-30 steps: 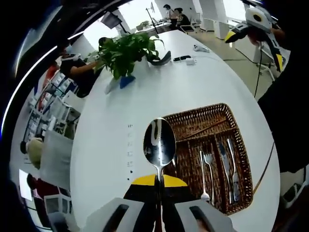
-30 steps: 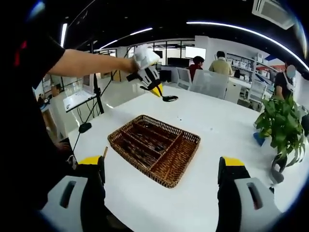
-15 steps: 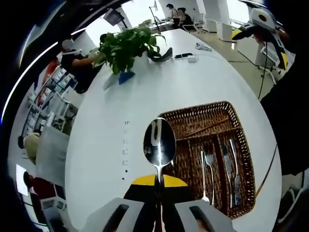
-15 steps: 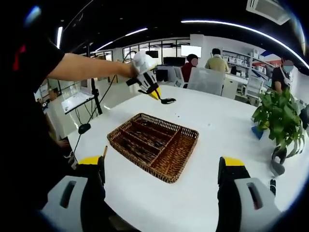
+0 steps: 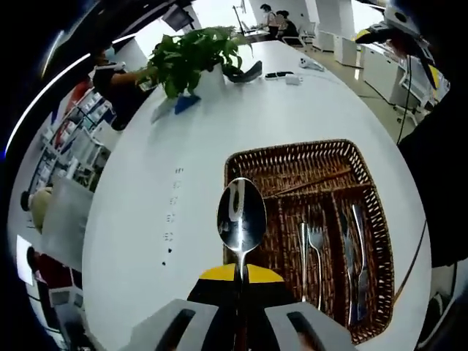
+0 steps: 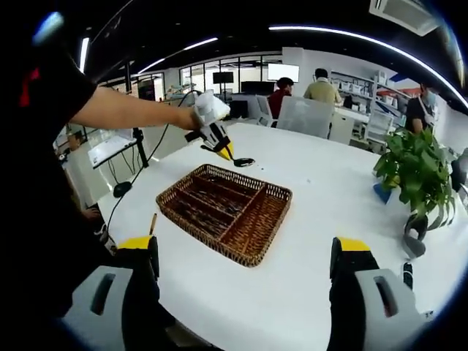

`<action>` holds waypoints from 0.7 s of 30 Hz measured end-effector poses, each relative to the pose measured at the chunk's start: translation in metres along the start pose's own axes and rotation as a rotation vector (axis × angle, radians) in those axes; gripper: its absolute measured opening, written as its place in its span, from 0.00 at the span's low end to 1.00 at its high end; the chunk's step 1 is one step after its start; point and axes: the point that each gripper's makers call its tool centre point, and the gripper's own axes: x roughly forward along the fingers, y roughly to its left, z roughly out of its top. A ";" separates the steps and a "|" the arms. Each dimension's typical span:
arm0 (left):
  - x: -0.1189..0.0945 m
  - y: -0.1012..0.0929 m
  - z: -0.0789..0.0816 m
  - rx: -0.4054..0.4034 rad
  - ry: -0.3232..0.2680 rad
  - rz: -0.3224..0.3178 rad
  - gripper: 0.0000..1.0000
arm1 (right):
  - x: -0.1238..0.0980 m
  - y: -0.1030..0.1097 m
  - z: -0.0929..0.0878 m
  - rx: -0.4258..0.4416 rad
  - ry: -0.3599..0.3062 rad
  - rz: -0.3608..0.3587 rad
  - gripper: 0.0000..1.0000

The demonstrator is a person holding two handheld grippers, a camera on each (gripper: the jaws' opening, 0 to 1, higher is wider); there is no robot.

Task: Arrange the knives, forks, and spoons in their matching storage slots by inserting each utensil handle-first until every utensil is classified and aligned in the correct compartment

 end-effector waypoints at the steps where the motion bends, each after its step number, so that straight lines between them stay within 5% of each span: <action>1: 0.002 -0.001 -0.001 -0.001 0.004 -0.003 0.00 | 0.000 0.000 0.000 0.000 0.001 0.001 0.99; 21: 0.054 -0.016 -0.021 -0.098 0.035 -0.058 0.00 | 0.002 -0.007 -0.005 -0.008 0.022 -0.007 0.99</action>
